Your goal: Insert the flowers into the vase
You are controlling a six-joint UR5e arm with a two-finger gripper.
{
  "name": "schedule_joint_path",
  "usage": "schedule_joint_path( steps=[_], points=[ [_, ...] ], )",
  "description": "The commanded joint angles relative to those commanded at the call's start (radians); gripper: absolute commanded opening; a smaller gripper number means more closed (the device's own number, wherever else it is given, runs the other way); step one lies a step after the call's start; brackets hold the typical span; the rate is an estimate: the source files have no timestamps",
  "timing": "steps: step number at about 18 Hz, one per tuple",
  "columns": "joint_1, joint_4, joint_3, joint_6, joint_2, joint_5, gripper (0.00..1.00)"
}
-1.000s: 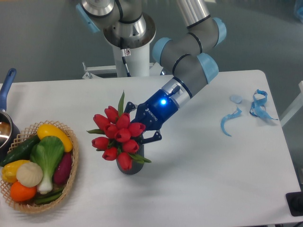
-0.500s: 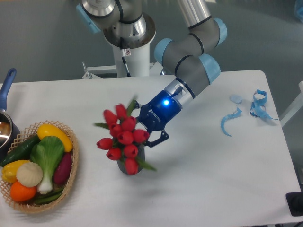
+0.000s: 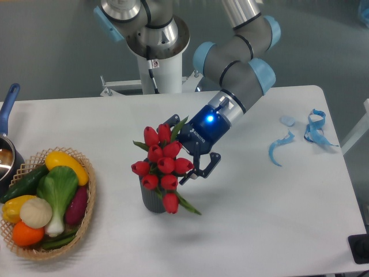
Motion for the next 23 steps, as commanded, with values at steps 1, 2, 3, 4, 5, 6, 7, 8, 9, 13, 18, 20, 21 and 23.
schedule_joint_path(
  steps=[1,2,3,4,5,6,7,8,9,13,18,20,21,23],
  points=[
    [0.002,0.0,0.0,0.012,0.003,0.008,1.0],
    [0.002,0.0,0.0,0.016,0.005,0.015,1.0],
    [0.0,0.0,-0.002,0.017,0.009,0.025,1.0],
    [-0.002,0.0,0.0,0.019,0.017,0.046,1.0],
    [0.0,0.002,0.001,0.022,0.02,0.073,1.0],
    [0.0,0.002,0.001,0.034,0.023,0.1,1.0],
    [0.0,0.0,0.003,0.049,0.031,0.12,1.0],
    [0.0,0.0,0.003,0.06,0.04,0.144,1.0],
    [0.0,0.0,0.005,0.068,0.051,0.179,1.0],
    [0.011,0.002,0.053,0.152,0.077,0.42,1.0],
    [0.06,-0.012,0.17,0.158,0.184,0.82,1.0],
    [0.051,-0.069,0.175,0.16,0.257,0.972,1.0],
    [0.051,-0.087,0.158,0.181,0.288,1.077,1.0],
    [0.045,-0.106,0.147,0.285,0.33,1.265,1.0]
  ],
)
